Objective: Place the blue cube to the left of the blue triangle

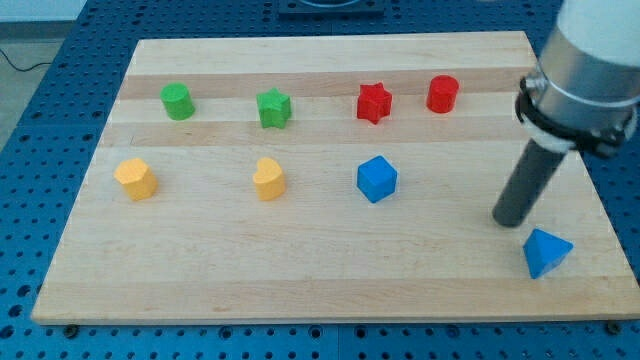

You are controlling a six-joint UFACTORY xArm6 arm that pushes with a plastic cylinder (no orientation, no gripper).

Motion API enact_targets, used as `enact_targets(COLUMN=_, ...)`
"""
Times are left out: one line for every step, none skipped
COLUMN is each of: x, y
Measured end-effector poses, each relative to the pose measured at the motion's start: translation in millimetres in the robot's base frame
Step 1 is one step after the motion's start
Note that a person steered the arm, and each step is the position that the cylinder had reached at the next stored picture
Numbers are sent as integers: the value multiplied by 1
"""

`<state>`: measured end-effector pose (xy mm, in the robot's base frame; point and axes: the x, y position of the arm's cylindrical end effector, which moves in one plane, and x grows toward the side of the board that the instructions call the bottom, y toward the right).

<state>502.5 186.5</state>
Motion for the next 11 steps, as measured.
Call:
enact_targets(x=-61, y=-8)
enact_targets(x=-96, y=-60)
enact_targets(x=-94, y=-143)
enact_targets(x=-76, y=-172)
enact_targets(x=-36, y=-145)
enact_targets(x=9, y=-126)
enact_targets(x=16, y=-122)
enact_targets(x=25, y=-119)
enact_targets(x=51, y=-92)
enact_targets(x=58, y=-71)
enact_targets(x=49, y=-74)
